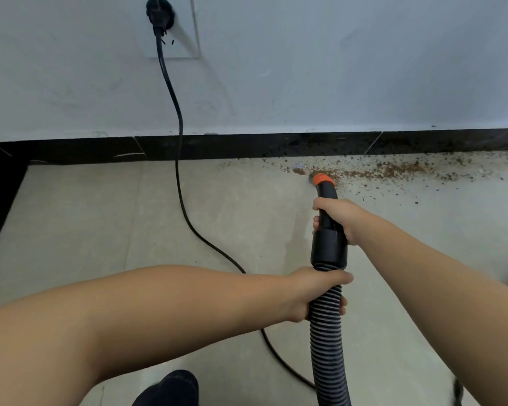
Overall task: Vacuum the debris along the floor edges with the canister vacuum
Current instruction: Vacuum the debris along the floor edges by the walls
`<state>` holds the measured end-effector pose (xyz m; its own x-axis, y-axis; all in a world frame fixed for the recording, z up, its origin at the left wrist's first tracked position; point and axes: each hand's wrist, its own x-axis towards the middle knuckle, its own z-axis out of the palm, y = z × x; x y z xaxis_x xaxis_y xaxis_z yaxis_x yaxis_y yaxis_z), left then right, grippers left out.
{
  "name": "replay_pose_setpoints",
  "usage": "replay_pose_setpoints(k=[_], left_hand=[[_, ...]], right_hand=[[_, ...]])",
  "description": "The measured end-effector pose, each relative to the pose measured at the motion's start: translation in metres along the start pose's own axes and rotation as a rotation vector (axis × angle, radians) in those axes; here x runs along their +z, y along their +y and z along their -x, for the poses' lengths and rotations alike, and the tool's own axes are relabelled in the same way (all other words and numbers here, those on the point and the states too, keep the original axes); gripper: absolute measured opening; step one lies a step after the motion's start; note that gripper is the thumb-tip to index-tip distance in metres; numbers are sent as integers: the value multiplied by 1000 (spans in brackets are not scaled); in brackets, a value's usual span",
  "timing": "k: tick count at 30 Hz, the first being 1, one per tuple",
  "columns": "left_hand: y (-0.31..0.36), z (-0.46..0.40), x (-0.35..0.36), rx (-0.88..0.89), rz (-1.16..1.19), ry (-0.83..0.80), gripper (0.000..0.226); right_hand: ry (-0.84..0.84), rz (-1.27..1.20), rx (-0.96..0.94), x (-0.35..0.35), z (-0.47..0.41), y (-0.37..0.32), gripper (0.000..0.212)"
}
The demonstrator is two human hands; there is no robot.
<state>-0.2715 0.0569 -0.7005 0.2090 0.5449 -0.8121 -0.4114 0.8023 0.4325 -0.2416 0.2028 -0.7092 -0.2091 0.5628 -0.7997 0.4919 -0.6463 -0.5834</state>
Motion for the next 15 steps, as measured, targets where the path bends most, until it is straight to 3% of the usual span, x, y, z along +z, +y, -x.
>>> replay_pose_setpoints(k=[15], left_hand=[[-11,11,-19,13,147,125,20]], right_hand=[[-145,150,-59,47,3,-8,13]])
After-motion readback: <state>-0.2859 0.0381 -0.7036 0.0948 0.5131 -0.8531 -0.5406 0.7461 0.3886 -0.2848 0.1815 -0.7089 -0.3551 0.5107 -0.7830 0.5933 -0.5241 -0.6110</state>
